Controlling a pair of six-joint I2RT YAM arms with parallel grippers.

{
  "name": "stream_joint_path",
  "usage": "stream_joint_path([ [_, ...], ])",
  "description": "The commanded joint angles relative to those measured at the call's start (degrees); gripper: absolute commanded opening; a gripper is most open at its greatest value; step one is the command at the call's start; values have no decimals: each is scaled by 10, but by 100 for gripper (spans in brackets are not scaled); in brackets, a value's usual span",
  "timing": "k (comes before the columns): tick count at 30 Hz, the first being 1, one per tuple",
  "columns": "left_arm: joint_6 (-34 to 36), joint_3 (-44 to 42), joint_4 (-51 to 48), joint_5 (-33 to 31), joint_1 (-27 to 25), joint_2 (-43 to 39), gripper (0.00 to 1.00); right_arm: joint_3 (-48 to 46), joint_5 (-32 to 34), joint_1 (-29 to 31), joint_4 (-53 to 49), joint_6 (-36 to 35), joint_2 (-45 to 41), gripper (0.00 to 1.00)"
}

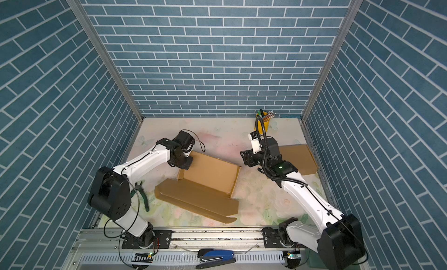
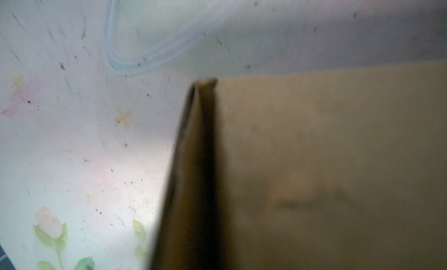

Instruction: Fold the paper box

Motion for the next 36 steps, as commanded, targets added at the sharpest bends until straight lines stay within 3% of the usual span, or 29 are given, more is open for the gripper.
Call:
stream_joint_path([
  [1, 52, 66, -137, 18, 6, 52, 2, -23, -31, 1, 27, 11, 11, 67],
  [11, 98, 216, -198, 24, 5, 226, 14, 2, -60, 4, 40, 4, 102, 65],
  [19, 109, 298, -210, 18, 6, 286, 41, 128, -129, 8, -30, -22, 263, 64],
  [22, 105, 322, -209, 29, 5, 288, 50, 170, -139, 25, -54, -37, 308, 65],
  [30, 101, 361, -209, 63, 6, 217, 59, 254, -133, 61, -119, -78, 417, 66],
  [36, 78, 344, -179, 47, 24, 126, 61, 286, -113, 77, -134, -64, 460, 57],
])
